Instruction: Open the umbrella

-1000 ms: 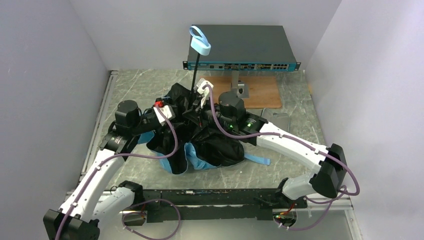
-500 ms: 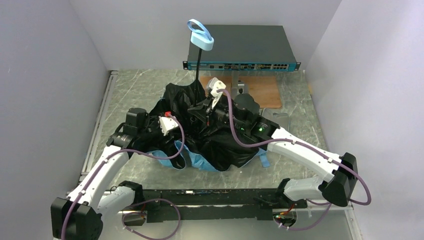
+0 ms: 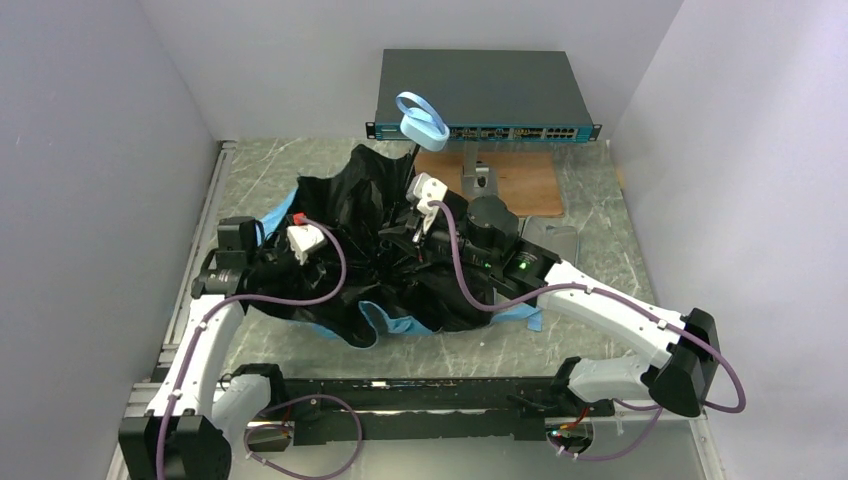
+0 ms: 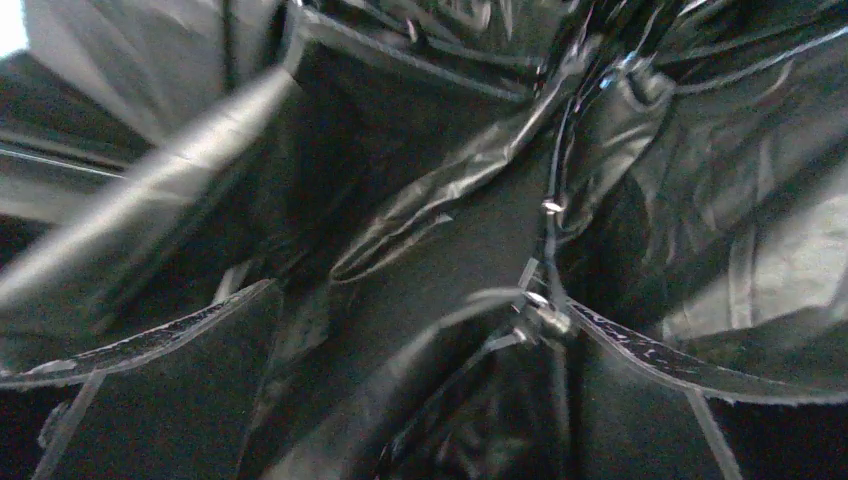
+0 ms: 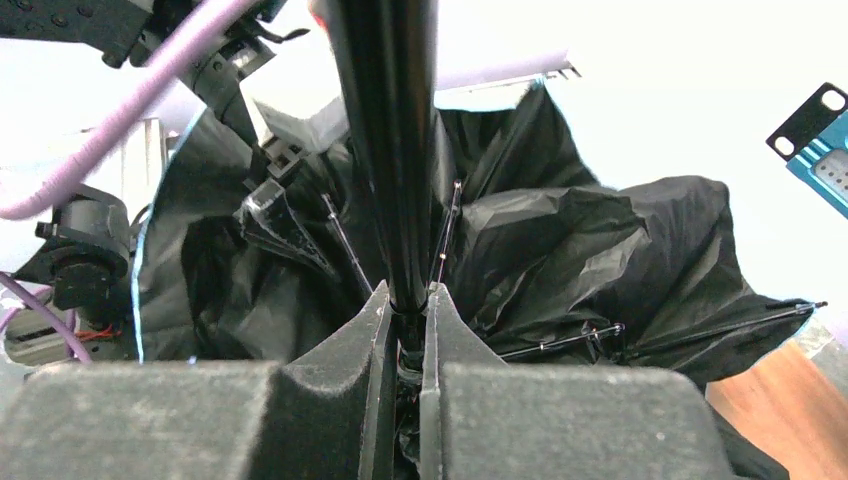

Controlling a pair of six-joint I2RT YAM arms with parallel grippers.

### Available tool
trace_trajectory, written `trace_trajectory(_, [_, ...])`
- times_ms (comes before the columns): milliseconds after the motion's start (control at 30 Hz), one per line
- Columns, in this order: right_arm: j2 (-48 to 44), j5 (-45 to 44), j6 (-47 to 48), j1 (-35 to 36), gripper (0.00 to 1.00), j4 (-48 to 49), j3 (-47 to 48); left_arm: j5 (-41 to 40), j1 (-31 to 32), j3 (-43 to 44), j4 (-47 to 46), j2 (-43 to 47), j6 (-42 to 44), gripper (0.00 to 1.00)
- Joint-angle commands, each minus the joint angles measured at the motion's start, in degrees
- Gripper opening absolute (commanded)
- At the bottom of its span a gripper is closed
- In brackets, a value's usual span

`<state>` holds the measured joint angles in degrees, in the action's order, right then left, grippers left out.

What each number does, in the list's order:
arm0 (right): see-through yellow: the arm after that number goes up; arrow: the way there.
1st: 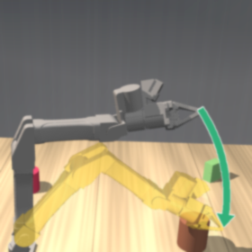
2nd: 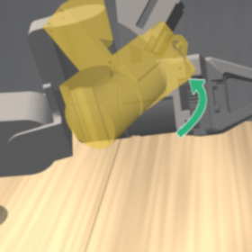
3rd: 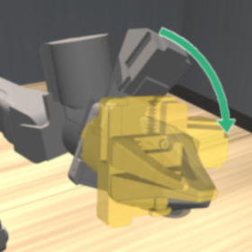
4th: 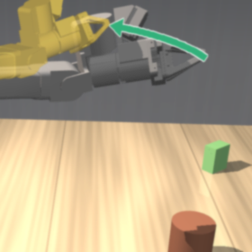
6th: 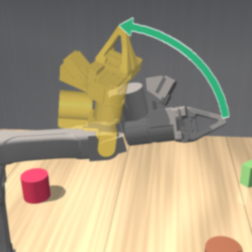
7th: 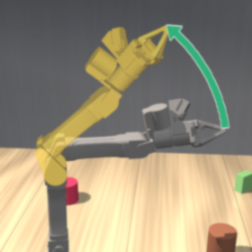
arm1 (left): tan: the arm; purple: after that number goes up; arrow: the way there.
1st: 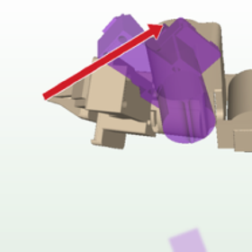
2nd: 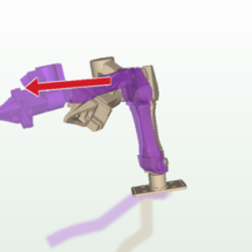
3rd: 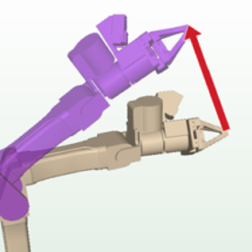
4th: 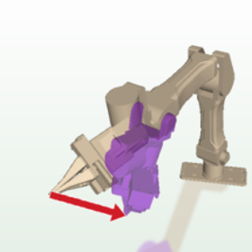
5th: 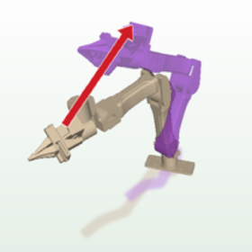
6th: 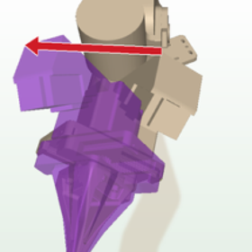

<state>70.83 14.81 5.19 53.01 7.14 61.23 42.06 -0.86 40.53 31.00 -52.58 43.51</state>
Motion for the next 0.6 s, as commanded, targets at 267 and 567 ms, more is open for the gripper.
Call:
trace_trajectory(267, [2.12,4.08,1.59,0.06,0.0,9.86,2.32,12.41,5.73,9.72,-13.5,2.18,-26.2,0.68])
trace_trajectory(567, [1.19,3.79,-0.09,0.22,0.0,8.45,4.77,-10.92,13.15,9.83,-10.81,-4.55,-20.69,0.47])
